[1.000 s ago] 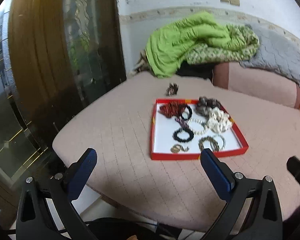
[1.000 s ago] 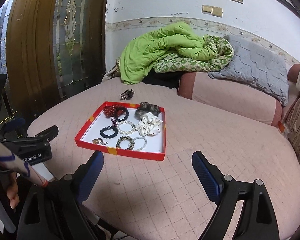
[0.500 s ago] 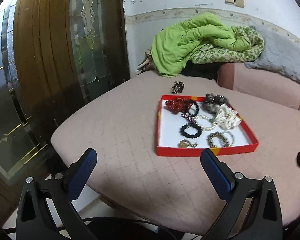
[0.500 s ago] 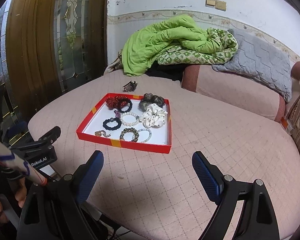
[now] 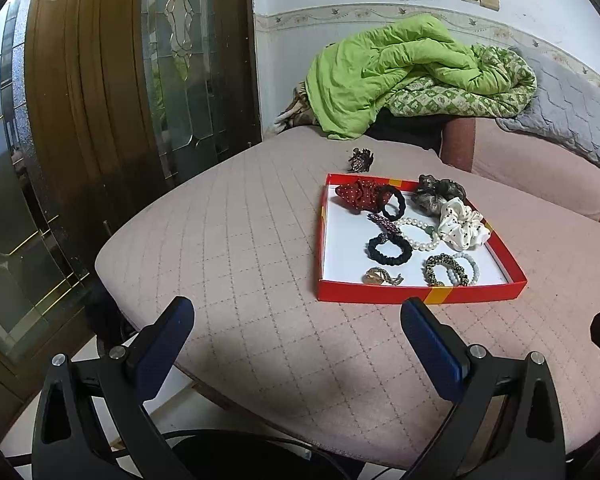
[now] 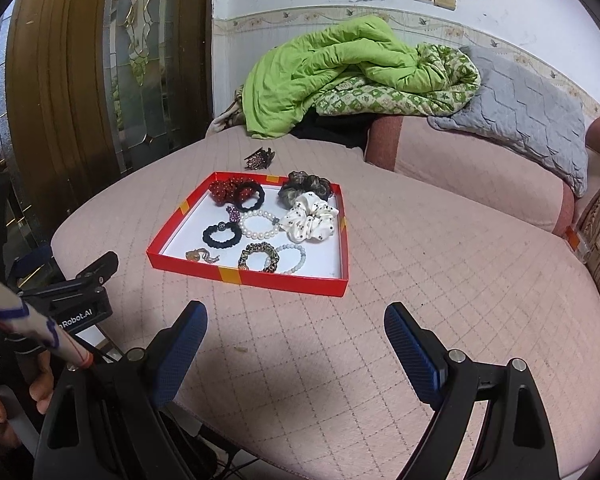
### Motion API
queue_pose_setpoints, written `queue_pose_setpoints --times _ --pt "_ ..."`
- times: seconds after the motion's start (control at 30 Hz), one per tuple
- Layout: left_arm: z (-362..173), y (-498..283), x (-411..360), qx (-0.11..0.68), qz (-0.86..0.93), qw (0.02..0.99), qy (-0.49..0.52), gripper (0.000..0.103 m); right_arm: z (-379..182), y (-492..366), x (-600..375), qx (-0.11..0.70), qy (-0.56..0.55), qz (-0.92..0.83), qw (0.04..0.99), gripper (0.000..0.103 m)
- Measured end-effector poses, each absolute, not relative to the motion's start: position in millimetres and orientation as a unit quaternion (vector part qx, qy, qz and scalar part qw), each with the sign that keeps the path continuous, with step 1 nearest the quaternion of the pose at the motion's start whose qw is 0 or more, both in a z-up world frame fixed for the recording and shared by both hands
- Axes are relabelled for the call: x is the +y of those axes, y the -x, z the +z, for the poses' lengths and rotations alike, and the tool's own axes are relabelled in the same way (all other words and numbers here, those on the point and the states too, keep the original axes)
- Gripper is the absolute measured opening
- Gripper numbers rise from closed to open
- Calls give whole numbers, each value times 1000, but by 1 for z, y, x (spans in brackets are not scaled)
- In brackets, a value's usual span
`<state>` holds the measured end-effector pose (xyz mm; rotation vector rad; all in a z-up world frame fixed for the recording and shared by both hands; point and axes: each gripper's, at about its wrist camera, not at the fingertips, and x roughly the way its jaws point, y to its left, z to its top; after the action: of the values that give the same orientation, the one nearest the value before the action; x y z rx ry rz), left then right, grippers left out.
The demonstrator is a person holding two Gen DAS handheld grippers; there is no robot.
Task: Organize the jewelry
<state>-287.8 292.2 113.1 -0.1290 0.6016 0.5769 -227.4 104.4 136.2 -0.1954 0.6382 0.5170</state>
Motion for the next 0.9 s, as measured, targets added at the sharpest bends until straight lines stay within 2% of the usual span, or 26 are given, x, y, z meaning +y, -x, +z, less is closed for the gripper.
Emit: queue_pose_setpoints --times 0.9 --pt "112 287 291 293 275 914 59 103 132 227 101 318 91 248 910 93"
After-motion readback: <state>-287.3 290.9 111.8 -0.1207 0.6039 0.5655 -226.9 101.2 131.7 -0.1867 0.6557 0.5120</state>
